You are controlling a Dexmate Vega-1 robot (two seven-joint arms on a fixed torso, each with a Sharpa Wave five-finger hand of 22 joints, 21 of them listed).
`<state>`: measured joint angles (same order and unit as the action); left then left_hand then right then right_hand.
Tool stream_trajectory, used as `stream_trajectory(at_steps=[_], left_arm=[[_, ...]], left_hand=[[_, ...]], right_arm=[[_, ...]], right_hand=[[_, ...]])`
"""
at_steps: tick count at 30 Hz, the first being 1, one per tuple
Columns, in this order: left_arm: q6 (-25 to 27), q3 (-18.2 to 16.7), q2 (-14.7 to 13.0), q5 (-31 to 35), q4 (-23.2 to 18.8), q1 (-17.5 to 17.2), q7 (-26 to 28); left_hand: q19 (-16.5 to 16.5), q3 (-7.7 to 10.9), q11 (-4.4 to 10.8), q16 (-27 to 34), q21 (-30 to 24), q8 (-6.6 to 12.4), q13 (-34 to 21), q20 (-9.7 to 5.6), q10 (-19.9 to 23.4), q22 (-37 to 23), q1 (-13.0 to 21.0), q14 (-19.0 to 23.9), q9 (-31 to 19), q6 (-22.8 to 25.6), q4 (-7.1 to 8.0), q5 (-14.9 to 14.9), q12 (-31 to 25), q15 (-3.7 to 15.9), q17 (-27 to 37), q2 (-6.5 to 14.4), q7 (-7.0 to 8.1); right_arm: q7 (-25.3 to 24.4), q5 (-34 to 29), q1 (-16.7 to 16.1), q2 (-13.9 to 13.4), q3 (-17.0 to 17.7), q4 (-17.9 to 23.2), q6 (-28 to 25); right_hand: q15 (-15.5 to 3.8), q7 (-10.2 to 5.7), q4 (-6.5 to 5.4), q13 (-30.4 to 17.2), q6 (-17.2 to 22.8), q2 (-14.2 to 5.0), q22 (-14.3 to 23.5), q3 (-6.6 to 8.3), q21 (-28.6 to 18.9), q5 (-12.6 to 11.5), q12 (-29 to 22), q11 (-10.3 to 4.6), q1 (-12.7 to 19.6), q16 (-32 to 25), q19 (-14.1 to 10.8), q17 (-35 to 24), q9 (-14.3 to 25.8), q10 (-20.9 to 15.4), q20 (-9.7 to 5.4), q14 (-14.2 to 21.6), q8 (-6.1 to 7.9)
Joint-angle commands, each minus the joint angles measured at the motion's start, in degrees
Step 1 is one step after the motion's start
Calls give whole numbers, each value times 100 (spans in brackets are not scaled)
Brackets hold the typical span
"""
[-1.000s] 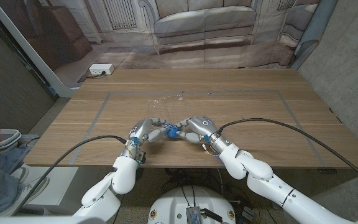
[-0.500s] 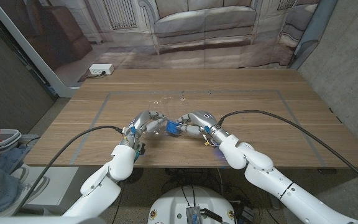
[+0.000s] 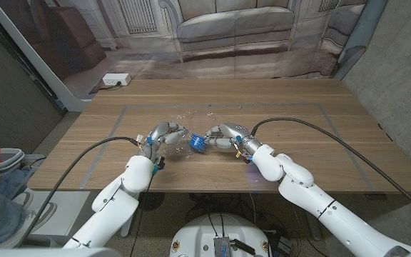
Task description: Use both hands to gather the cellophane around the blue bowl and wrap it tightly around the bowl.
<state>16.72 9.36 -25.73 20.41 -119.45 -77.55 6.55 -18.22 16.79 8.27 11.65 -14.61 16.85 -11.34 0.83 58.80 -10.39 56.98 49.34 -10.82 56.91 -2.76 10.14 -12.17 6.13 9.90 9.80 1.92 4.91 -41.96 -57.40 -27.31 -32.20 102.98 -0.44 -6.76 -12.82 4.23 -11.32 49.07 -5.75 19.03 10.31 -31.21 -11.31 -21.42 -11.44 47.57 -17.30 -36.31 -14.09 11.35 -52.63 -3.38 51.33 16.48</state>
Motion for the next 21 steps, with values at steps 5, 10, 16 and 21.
stream_trajectory(at_steps=[5,10,16,21], left_arm=[[751,-156,139,-540,-33,401,-609],[1069,-131,94,-589,-28,643,-796],[1378,-44,26,-600,27,934,-962],[1667,78,-63,-533,83,1169,-1076]], left_hand=[[-107,110,-100,-4,-19,-56,-8,60,6,-14,39,94,-10,59,5,-1,15,-34,16,-12,-177],[-128,143,-134,-15,-17,-76,-9,90,14,-14,45,96,-12,45,11,1,21,-73,16,-9,-209],[-160,194,-157,-21,-14,-108,-10,137,0,-14,54,122,-16,15,19,1,38,-115,17,-5,-273],[-179,243,-197,-28,-8,-144,-12,161,-31,-15,51,131,-20,-31,42,0,57,-145,22,15,-327]], right_arm=[[797,556,428,180,-62,-120,-512],[1013,775,610,238,-50,-220,-708],[1098,991,769,296,-51,-344,-885],[1126,1077,903,320,-113,-460,-984]], right_hand=[[-550,-3,-69,23,180,7,25,-48,-162,22,-35,17,-165,-45,-127,23,5,-343,-578,256,-44],[-561,0,-109,36,300,-25,24,-72,-230,26,-46,14,-247,-49,-148,43,2,-549,-571,396,-49],[-574,4,-114,43,371,-49,18,-74,-271,25,-53,21,-270,-70,-137,54,-4,-715,-570,558,-65],[-585,8,-114,48,458,-52,6,-84,-323,26,-63,26,-298,-86,-143,66,-9,-915,-550,724,-78]])
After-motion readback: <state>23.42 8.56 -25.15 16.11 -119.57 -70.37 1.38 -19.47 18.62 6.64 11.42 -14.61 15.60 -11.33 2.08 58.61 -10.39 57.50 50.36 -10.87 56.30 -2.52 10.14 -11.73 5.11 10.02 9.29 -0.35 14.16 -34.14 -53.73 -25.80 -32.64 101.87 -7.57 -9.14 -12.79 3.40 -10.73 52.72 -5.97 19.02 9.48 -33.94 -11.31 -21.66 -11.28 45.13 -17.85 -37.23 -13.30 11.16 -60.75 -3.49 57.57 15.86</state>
